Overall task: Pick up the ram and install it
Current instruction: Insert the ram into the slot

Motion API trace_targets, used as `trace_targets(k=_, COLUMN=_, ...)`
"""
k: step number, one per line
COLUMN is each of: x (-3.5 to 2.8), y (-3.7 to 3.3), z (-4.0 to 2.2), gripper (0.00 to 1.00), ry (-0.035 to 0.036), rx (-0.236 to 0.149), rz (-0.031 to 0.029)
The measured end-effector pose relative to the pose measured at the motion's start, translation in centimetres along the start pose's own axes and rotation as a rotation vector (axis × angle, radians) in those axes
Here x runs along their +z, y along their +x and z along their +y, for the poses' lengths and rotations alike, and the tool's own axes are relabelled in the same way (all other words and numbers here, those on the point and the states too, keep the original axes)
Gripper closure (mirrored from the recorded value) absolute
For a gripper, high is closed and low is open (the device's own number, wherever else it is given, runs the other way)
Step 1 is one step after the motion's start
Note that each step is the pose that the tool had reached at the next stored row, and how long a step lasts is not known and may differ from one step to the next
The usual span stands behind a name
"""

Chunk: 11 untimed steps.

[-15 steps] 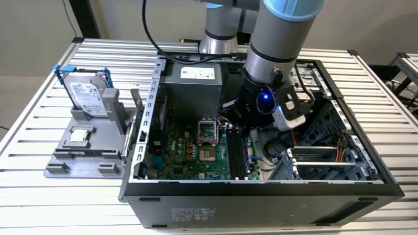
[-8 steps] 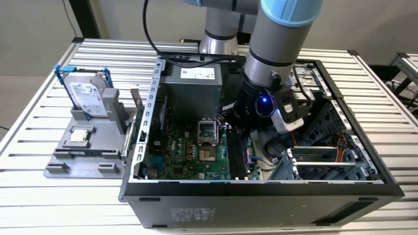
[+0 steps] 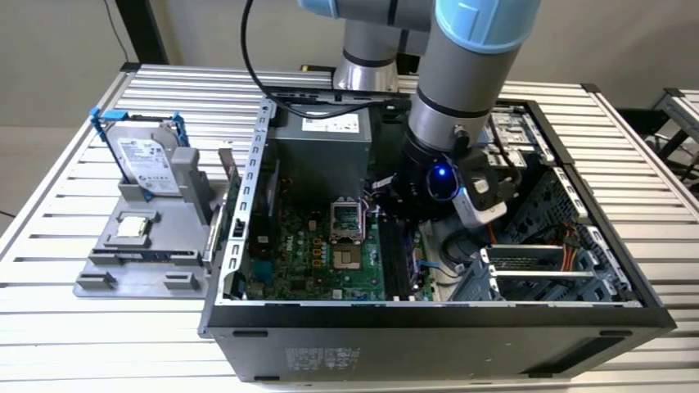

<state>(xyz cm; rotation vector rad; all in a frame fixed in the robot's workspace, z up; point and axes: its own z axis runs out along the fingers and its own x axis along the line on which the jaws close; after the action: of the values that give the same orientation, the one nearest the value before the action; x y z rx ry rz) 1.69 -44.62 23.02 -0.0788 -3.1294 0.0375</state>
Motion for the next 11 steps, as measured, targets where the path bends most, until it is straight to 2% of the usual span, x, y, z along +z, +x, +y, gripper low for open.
trace_targets(k=4, x=0.45, y=-0.08, z=0.01, gripper=1.0, ry=0.001, rx=0.0, rz=0.0)
trace_targets(k=11, x=0.63, y=-0.12, z=-0.01, gripper=1.0, ry=0.0015, rx=0.0, rz=-0.0002)
